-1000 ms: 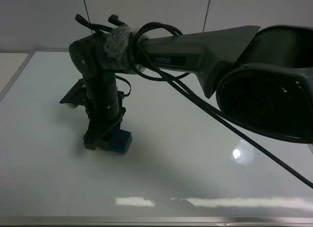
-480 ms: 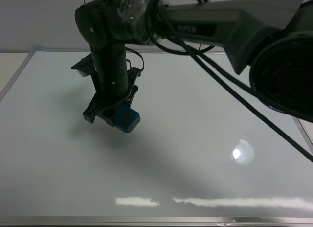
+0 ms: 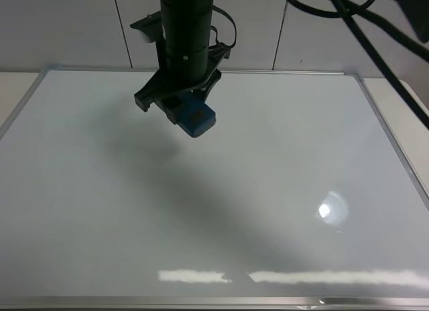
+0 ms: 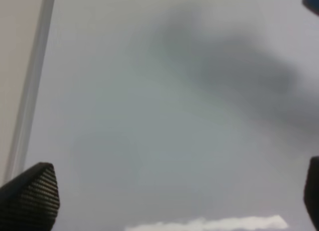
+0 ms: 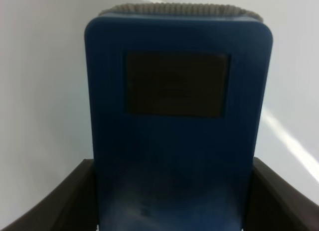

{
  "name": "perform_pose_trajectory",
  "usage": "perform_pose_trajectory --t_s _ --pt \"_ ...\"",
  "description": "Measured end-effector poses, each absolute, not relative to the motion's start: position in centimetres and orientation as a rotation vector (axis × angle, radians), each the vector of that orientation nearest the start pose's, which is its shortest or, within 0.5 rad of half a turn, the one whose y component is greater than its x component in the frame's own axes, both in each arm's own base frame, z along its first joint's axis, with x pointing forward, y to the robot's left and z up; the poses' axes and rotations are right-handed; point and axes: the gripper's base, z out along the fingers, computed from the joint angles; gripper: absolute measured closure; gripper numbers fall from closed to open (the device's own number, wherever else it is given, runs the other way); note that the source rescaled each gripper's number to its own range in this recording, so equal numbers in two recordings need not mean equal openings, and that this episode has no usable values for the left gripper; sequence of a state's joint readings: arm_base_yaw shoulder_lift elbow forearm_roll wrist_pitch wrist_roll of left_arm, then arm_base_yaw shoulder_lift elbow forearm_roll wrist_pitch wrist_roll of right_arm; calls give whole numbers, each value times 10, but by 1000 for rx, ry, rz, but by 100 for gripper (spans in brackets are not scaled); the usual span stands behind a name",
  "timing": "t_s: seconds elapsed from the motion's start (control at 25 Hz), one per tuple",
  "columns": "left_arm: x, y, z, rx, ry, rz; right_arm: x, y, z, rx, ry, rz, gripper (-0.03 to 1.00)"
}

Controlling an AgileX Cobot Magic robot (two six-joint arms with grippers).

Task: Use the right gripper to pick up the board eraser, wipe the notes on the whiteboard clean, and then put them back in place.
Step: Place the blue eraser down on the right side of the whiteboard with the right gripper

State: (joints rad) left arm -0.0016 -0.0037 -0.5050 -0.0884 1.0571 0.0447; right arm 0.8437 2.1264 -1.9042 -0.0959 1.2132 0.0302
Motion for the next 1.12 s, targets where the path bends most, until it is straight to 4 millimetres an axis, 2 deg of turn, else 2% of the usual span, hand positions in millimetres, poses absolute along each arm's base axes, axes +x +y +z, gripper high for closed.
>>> perform_pose_trajectory --t_s 0.2,0.44,0.6,0.84,1.12 --pt "-6 -7 279 51 2029 -78 309 290 248 -1063 2745 -20 97" --pt "-6 -7 279 51 2029 -78 308 229 258 -797 2804 -5 97" --pt "-6 -7 279 51 2029 -78 306 190 254 -640 2852 -9 97" --pt "-6 -7 279 51 2029 -78 300 149 246 -454 2905 27 97" --pt "-6 -7 279 51 2029 -78 289 115 232 -265 2933 62 97"
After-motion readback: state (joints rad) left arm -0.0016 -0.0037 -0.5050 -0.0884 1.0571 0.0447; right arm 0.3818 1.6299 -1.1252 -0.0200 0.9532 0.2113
